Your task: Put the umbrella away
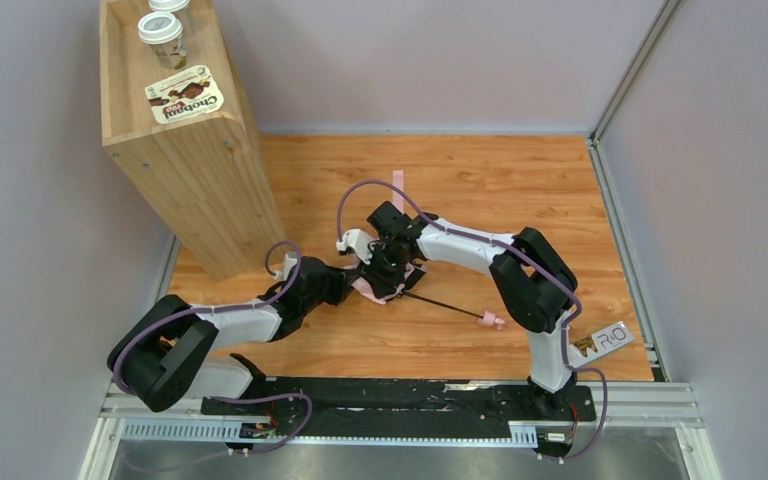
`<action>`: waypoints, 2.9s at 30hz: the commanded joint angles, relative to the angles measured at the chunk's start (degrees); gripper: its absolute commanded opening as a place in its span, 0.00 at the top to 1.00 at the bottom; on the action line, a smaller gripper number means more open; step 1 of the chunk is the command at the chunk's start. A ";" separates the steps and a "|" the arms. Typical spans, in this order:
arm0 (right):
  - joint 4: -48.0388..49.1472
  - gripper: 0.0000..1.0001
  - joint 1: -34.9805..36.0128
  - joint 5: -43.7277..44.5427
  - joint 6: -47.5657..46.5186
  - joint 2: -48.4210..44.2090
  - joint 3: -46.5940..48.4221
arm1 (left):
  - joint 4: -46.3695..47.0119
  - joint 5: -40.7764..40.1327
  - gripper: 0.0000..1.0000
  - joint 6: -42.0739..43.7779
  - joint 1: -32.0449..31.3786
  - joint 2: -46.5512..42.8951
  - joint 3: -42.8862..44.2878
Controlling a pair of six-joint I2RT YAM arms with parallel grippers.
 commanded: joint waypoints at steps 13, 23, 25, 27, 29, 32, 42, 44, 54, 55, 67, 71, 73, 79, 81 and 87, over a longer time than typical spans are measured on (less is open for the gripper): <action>6.89 0.21 4.39 7.36 12.65 -14.49 -9.30 | -34.93 9.48 1.00 6.93 0.54 1.66 6.67; 16.89 0.00 15.45 32.56 9.41 -21.98 -18.52 | -38.17 14.40 1.00 6.05 2.30 3.60 9.04; 19.54 0.00 17.57 35.74 7.74 -20.75 -20.11 | -39.93 15.80 1.00 6.14 3.00 3.95 9.92; 22.26 0.00 18.98 38.56 7.04 -19.17 -21.16 | -42.30 16.42 1.00 6.31 3.44 4.56 11.06; 24.38 0.00 19.68 41.89 5.98 -17.33 -21.69 | -43.62 16.78 1.00 6.40 3.70 4.91 12.03; 26.75 0.03 19.95 45.41 5.45 -14.60 -21.96 | -44.77 17.13 1.00 5.97 3.88 4.65 12.04; 26.24 0.62 19.69 52.47 7.73 -7.39 -23.01 | -45.04 17.48 1.00 3.86 3.97 3.34 11.25; 25.10 0.75 19.16 49.57 8.52 -6.77 -22.84 | -44.78 17.22 1.00 4.29 4.32 2.72 11.33; 22.99 1.00 13.19 27.35 11.43 -9.05 -23.63 | -31.26 15.20 0.27 12.46 7.56 -6.75 5.55; 22.63 1.00 12.57 23.75 11.60 -9.14 -23.54 | -27.59 14.94 0.22 13.08 7.83 -8.08 4.49; 21.40 1.00 3.08 -2.37 16.00 -5.98 -22.40 | -10.00 17.56 0.20 13.26 10.56 -17.06 -6.33; 19.56 1.00 0.97 -7.73 16.52 -3.62 -20.56 | -1.04 18.18 0.20 11.86 10.47 -14.43 -9.31; 19.11 1.00 0.00 -9.76 16.96 -2.65 -19.85 | 5.83 18.27 0.20 11.15 10.30 -13.63 -10.28; 18.59 1.00 -2.37 -13.90 18.63 -0.62 -18.00 | 6.03 15.82 0.20 12.38 5.82 -10.56 -6.78; 17.71 1.00 -2.55 -14.69 18.20 -0.36 -17.30 | 5.50 13.02 0.20 11.59 4.50 -10.12 -6.77; 15.25 1.00 -2.99 -15.66 16.88 0.08 -15.54 | -1.63 10.72 0.19 12.73 4.15 -4.42 -2.29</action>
